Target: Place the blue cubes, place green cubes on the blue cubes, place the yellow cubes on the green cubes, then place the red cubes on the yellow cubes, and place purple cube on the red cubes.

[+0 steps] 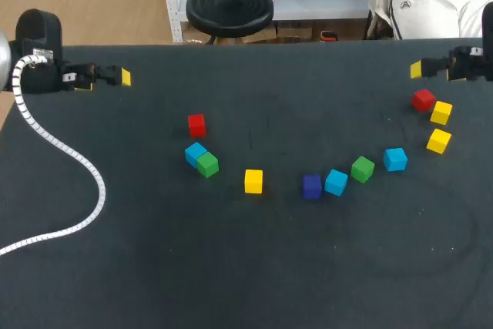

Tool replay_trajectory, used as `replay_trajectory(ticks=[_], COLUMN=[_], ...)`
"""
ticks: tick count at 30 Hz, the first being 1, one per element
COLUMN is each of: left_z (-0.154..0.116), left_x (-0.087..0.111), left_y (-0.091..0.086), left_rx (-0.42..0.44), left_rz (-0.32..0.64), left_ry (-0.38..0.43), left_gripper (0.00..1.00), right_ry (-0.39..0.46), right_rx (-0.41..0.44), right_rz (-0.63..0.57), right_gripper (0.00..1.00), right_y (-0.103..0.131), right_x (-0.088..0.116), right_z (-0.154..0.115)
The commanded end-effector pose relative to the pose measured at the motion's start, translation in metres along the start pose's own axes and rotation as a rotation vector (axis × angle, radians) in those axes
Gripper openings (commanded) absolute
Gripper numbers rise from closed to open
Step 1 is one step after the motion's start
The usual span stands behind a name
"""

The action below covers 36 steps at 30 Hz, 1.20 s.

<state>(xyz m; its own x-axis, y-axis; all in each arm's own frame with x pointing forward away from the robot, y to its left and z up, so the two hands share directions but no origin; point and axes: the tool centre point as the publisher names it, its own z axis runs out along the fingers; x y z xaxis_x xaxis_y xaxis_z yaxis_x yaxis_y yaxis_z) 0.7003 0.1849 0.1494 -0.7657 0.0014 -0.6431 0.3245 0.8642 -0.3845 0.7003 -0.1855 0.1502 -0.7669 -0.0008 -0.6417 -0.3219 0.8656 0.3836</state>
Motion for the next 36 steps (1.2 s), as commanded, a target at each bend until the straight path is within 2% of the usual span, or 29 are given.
replay_trajectory(ticks=[1, 30, 31, 32, 33, 36], left_z=[0.000, 0.000, -0.008, -0.014, -0.016, -0.017], left_x=[0.000, 0.000, 0.002, 0.004, 0.008, 0.023], left_y=[0.000, 0.000, -0.011, -0.022, -0.031, -0.053], left_rx=[0.000, 0.000, 0.171, 0.254, 0.290, 0.299], left_rz=[0.000, 0.000, 0.087, 0.159, 0.221, 0.394], left_ry=[-0.001, -0.001, -0.048, -0.077, -0.069, -0.056], left_gripper=[1.00, 1.00, 1.00, 1.00, 1.00, 1.00], right_ry=[-0.001, -0.001, -0.001, -0.001, -0.001, -0.001], right_rx=[0.003, 0.003, 0.003, 0.003, 0.003, 0.003], right_rz=[0.000, 0.000, 0.000, 0.000, 0.000, 0.000], right_gripper=[1.00, 1.00, 1.00, 1.00, 1.00, 1.00], right_y=[0.001, 0.001, 0.001, 0.001, 0.001, 0.001], right_x=[0.000, 0.000, 0.000, 0.000, 0.000, 0.000], right_z=[0.000, 0.000, 0.000, 0.000, 0.000, 0.000])
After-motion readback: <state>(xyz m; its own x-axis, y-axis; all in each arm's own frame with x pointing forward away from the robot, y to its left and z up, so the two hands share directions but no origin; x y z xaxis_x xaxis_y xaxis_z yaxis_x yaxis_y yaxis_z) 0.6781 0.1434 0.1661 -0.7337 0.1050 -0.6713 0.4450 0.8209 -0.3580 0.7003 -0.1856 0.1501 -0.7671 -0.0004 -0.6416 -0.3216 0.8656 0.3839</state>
